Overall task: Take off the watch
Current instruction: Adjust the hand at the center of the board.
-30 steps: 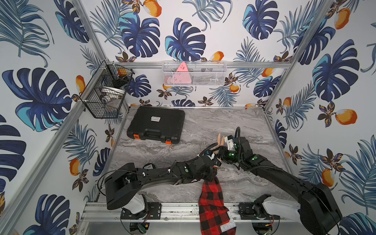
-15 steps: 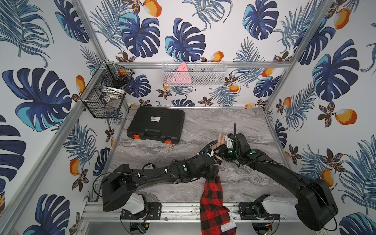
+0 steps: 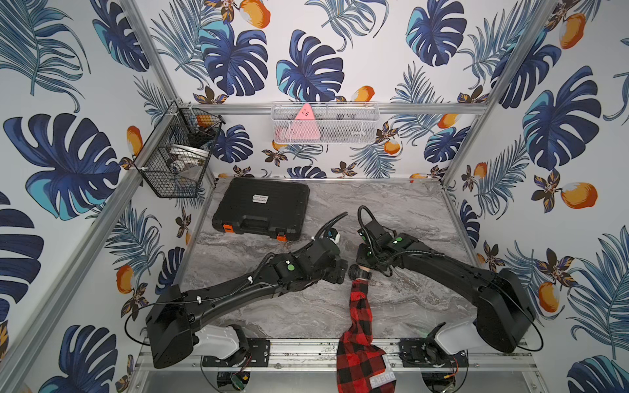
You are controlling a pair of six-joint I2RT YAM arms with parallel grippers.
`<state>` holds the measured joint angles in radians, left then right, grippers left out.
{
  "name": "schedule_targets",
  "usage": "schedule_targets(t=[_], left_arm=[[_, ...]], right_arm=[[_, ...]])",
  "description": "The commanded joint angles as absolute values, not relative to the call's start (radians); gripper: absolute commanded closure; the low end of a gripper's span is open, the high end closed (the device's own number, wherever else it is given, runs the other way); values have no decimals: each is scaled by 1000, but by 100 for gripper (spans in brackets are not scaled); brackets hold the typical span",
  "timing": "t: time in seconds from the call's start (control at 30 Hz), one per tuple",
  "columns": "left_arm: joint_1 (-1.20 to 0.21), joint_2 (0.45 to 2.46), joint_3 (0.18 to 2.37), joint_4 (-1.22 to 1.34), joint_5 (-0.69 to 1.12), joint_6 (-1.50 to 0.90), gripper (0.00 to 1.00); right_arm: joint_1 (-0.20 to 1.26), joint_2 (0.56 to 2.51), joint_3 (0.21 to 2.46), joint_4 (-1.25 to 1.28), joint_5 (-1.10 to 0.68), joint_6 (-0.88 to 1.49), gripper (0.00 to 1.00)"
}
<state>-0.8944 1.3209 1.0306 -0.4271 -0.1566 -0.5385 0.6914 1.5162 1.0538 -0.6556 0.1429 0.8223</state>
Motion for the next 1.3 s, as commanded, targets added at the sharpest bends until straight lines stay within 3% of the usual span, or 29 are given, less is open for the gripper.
schedule_targets(t=[0.0, 0.17, 0.43, 0.67, 0.83, 1.07, 1.27], left_arm=[[-808, 1289, 1045, -540, -124, -431, 19], [-665, 1255, 1013, -559, -78, -342, 19], [-621, 1249, 998, -586, -141, -268, 19], [-619, 1232, 991, -604, -163, -268, 19], [-620, 1231, 987, -606, -158, -270, 19], [-619, 1255, 982, -578, -124, -298, 19], [-627, 1335, 1010, -550, -57, -392, 22]], right_arm=[[714, 1584, 1106, -802, 311, 840, 69], [735, 1704, 1191, -897, 412, 841, 69], [762, 1861, 1299, -1048, 539, 877, 67], [825, 1953, 1418, -1076, 475, 893, 36], [839, 1903, 1419, -991, 321, 882, 32], [811, 1690, 1284, -778, 169, 871, 30], [678, 1491, 1100, -621, 8, 870, 29]])
